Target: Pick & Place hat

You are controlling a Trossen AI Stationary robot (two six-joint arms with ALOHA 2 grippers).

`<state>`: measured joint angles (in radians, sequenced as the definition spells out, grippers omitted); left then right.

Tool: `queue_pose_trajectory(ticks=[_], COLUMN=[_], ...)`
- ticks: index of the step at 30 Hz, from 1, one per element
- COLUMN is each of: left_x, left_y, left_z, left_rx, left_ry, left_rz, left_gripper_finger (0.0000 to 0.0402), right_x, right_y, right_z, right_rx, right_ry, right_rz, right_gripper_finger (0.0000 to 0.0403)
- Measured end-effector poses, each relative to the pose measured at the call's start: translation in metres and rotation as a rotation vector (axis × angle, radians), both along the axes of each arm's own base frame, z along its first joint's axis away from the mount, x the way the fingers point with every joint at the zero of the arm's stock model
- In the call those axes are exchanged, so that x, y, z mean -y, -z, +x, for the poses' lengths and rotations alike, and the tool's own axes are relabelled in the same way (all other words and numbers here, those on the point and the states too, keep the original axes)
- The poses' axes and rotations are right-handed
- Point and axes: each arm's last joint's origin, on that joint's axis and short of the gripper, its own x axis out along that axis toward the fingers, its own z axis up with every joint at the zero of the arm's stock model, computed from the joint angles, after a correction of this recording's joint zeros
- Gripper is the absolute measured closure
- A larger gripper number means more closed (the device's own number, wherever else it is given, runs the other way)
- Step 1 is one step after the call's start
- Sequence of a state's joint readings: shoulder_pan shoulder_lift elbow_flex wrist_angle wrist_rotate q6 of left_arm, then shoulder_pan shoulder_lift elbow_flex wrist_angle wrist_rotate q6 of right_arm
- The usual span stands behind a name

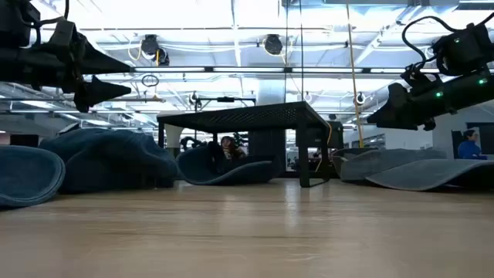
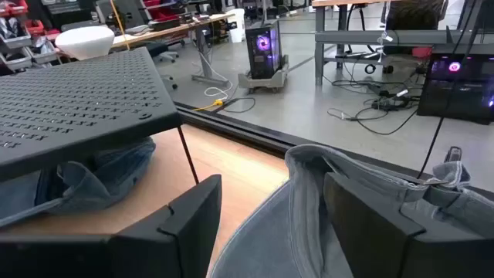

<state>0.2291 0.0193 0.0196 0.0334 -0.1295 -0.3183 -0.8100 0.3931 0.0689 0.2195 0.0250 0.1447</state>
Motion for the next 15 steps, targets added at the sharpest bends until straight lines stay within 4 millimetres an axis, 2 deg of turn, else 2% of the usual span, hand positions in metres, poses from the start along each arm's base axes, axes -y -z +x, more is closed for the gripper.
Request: queue_pose_trajectory(ticks=[9, 15], left_x=[0.0, 0.0], left_y=[0.0, 0.0], left_z=[0.0, 0.0], left_rx=[0.0, 0.0], left_ry=[0.0, 0.0], left_rz=[0.0, 0.0], left_gripper_finger=[0.0073, 0.0081], right_x=[0.0, 0.0], right_y=[0.0, 0.0], right_z=[0.0, 0.0], right_rx=[0.0, 0.0], right_ry=[0.0, 0.0], right_rz=[0.0, 0.0], right_gripper_finger=[0.0181, 0.0181])
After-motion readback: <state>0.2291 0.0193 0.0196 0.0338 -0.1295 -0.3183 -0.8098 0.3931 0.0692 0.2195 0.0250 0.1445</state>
